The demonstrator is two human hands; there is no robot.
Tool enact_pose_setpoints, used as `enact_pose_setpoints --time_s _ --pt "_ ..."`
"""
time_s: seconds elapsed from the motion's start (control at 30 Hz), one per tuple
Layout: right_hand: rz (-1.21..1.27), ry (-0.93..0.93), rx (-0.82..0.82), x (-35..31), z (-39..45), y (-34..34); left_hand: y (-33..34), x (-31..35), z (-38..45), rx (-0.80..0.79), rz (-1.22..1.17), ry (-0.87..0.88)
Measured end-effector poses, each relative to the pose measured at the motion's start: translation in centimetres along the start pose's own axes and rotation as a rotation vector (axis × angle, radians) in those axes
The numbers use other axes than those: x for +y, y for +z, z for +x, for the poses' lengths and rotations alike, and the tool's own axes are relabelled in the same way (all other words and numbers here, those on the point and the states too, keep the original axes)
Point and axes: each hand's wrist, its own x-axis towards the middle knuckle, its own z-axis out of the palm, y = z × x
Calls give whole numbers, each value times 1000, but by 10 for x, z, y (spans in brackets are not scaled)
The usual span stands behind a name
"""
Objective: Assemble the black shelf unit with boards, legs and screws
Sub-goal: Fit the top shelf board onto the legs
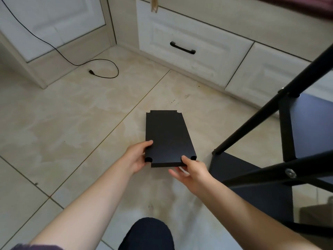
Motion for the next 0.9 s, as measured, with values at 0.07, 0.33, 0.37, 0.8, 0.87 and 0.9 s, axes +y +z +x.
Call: enact_pose_setpoints --time_s 0.07,0.33,0.37,0.8,0.87,0.9 --pt "7 -7 -10 -4 -9 2 0 3 -3 -20 36 10" --pt "93 -89 -122 -10 -76 20 3 24 -64 -112 -12 179" --pt "110 -103 -159 -12 -89 22 5 28 -78 -127 -13 212" --pt "127 -94 -450 -72 -283 -1 7 74 -271 -354 -116 286" --pt "108 -95 -496 -76 -309 -10 5 80 -292 -333 -98 316" --pt "98 -99 -520 -78 -321 -16 3 84 -302 -316 -101 336"
